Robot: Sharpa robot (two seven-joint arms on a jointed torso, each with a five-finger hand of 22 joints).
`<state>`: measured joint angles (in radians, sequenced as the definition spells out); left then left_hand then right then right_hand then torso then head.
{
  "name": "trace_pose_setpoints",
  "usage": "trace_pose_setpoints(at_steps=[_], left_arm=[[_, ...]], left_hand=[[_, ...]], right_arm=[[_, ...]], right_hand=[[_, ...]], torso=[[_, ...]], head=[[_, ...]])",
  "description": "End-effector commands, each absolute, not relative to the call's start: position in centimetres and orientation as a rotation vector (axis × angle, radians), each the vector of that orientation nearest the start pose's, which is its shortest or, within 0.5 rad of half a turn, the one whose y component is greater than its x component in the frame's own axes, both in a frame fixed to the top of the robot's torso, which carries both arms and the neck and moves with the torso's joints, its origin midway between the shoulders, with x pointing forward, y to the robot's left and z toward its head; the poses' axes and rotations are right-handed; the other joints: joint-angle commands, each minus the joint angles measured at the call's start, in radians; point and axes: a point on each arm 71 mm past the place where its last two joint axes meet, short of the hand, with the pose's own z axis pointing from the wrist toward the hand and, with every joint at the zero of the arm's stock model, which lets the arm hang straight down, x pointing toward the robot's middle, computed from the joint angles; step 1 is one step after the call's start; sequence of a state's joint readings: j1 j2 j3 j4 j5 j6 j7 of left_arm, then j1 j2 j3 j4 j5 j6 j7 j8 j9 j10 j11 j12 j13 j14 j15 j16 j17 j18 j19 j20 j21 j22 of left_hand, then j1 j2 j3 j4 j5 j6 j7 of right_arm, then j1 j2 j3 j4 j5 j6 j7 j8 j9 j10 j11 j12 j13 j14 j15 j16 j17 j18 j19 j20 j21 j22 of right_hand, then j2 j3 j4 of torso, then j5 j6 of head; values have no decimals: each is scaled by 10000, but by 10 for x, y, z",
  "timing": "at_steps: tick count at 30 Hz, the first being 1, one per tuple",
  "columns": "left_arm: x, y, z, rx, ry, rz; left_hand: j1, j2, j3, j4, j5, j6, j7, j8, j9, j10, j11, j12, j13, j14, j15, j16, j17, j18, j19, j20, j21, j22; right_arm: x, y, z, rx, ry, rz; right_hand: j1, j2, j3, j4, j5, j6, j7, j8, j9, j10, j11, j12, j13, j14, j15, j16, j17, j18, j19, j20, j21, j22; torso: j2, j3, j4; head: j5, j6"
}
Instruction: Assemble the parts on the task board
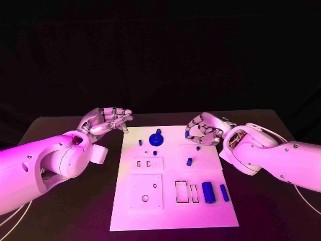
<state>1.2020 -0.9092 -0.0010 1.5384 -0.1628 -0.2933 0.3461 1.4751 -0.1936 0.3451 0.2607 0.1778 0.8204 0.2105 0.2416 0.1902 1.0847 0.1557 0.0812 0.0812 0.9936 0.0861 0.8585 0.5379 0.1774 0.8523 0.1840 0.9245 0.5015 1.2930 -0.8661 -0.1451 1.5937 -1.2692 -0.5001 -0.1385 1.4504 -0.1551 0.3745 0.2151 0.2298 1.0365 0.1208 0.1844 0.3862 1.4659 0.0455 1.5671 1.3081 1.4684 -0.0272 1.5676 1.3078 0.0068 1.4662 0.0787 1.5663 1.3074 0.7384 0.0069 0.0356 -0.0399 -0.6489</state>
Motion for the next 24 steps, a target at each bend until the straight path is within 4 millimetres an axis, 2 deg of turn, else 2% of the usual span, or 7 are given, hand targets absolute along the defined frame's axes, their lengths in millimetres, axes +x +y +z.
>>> trace_pose_setpoints(at_steps=[1,6,7,11,15,21,24], left_arm=[[490,230,-162,-9505,14555,-14966],[491,227,-164,-9494,14674,-14930],[491,226,-164,-9495,14683,-14926],[492,225,-166,-9512,14742,-14878],[493,224,-167,-9527,14772,-14843],[493,223,-167,-9548,14801,-14804],[493,222,-168,-9547,14826,-14815]], left_hand=[[112,-12,86,1,-13,-70,147,-65,11,-47,12,-42,15,-80,-5,67,-14,52,-53,-7,44,11],[125,-11,99,-8,-11,-73,147,-66,11,-51,13,-44,14,-80,-6,71,-17,52,-62,-7,58,19],[125,-11,99,-8,-11,-73,147,-66,11,-51,13,-44,14,-80,-6,71,-17,52,-62,-7,58,19],[125,-11,99,-8,-11,-73,147,-66,11,-51,13,-44,14,-80,-6,71,-17,52,-62,-7,58,19],[122,-7,103,-6,-11,-71,149,-65,12,-50,14,-43,14,-78,-6,74,-18,52,-66,-6,65,23],[122,-7,103,-6,-11,-71,149,-65,12,-50,14,-43,14,-78,-6,74,-18,52,-66,-6,65,23],[122,-7,103,-6,-11,-71,149,-65,12,-50,14,-43,14,-78,-6,74,-18,52,-66,-6,65,23]], right_arm=[[473,-183,-169,678,15817,6505],[463,-151,-176,351,15957,6693],[462,-148,-177,304,15974,6715],[454,-128,-184,32,16122,6852],[449,-114,-190,-168,16205,6933],[443,-98,-200,-444,16221,6998],[442,-91,-206,-585,16270,6999]], right_hand=[[-58,35,49,5,-50,74,-21,24,47,1049,-56,37,2627,1018,-58,25,2605,-68,1046,-64,45,2634],[-64,29,51,3,-53,71,-21,24,48,1049,-57,37,2627,1019,-57,27,2609,-68,1046,-64,45,2634],[-72,25,54,2,-56,67,-21,25,48,1049,-57,37,2627,1020,-57,28,2614,-68,1046,-64,45,2634],[-78,25,58,2,-57,70,-22,29,50,1047,-58,35,2625,1019,-56,26,2609,-68,1046,-64,45,2634],[-146,14,72,19,-59,80,-28,50,61,1045,-63,33,2623,1013,-54,19,2581,-68,1046,-64,45,2634],[-226,-56,74,20,-53,67,-33,66,69,1049,-68,37,2627,1011,-57,17,2572,-68,1046,-65,45,2634],[-232,-62,73,20,-52,66,-34,67,70,1043,-67,31,2621,1011,-58,17,2572,-68,1046,-65,45,2634]], torso=[[-101,-57,-20],[-194,-134,-18],[-196,-134,-17],[-250,-180,-7],[-280,-210,-21],[-280,-226,-30],[-268,-217,2]], head=[[108,-87],[181,-172],[189,-178],[225,-253],[224,-290],[289,-334],[281,-350]])
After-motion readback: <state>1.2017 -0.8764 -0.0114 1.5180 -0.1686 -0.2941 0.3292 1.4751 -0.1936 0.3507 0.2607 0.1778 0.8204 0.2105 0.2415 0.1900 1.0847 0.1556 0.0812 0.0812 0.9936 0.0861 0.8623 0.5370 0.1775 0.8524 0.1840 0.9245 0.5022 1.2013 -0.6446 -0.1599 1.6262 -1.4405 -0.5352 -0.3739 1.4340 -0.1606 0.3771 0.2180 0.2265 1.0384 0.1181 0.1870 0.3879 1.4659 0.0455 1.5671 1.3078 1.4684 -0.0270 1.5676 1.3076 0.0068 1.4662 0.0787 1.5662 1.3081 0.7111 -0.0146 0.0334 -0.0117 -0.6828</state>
